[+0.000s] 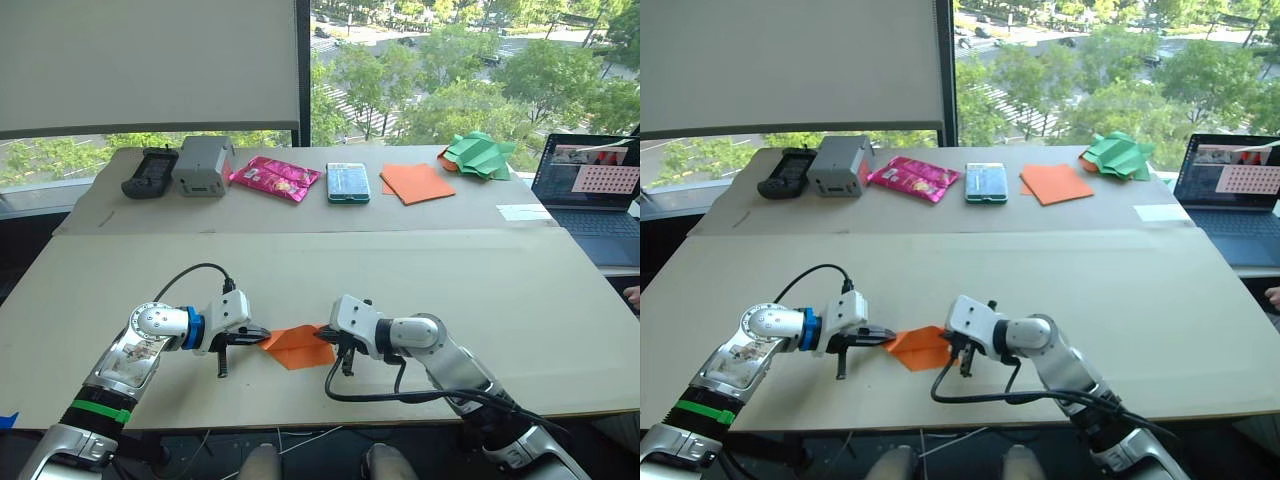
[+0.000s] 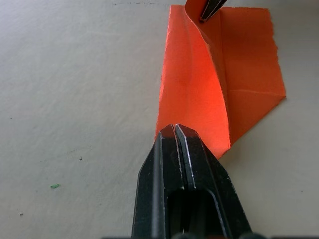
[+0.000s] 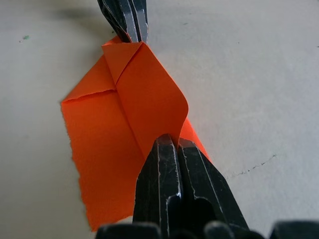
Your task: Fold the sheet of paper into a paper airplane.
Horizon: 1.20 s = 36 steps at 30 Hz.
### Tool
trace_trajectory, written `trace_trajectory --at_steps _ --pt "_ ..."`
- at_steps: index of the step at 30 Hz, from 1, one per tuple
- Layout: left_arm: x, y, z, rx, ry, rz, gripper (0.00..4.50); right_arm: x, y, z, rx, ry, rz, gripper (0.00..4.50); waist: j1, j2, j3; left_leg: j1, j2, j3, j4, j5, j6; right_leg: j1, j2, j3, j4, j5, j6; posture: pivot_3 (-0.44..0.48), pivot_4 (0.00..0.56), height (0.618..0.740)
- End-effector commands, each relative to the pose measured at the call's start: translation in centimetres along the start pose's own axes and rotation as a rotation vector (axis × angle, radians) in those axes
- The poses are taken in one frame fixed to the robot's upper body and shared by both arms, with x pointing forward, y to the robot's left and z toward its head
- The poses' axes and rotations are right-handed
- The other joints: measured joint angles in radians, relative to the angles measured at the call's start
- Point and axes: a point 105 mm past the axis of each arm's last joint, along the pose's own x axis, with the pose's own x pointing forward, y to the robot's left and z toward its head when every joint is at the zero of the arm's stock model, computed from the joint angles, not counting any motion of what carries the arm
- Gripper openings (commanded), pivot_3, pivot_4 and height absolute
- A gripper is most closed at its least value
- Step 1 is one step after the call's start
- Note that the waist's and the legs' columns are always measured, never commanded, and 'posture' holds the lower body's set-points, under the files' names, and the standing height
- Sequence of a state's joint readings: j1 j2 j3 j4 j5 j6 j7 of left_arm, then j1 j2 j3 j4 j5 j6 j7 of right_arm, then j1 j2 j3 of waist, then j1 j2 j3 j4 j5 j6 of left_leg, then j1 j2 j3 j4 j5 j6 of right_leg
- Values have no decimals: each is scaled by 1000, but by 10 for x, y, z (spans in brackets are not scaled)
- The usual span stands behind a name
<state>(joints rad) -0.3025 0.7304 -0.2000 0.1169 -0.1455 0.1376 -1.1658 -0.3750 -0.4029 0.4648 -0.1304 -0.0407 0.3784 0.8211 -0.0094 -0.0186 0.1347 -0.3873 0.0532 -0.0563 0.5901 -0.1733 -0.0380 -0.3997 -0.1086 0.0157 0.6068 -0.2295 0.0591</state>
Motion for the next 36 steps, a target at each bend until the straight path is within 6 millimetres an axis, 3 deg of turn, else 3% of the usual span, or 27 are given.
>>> trace_trajectory --at_steps 1,9,15,19,29,36 --pt "3 -4 -7 -7 36 -8 42 3 -4 9 -15 -16 -20 0 -1 0 0 0 0 0 0 0 0 0 0 0 0 0 0 0 150 706" --pt "-5 8 11 -15 -27 52 42 9 0 4 -4 7 -10 0 -3 0 0 0 0 0 0 0 0 -1 0 0 2 0 0 0 150 706" --pt "-24 13 50 -39 -151 63 42 11 0 0 -1 27 -10 0 -4 -1 1 -1 0 0 0 0 1 -2 0 0 3 0 0 0 150 706" --pt "-31 4 69 -64 -211 8 42 12 0 0 -1 30 -9 0 -6 -2 1 -1 0 0 0 0 0 -2 0 0 2 0 0 0 150 706" --pt "-16 -9 45 -106 -146 -39 42 13 -1 0 -5 36 -14 0 -7 -2 1 0 0 0 0 0 0 -2 0 0 2 0 -1 0 150 706" --pt "-4 -4 27 -108 -95 -15 42 11 -3 5 -6 24 -18 0 -5 -2 1 -1 0 0 0 0 0 -3 0 0 2 0 -1 0 150 706"
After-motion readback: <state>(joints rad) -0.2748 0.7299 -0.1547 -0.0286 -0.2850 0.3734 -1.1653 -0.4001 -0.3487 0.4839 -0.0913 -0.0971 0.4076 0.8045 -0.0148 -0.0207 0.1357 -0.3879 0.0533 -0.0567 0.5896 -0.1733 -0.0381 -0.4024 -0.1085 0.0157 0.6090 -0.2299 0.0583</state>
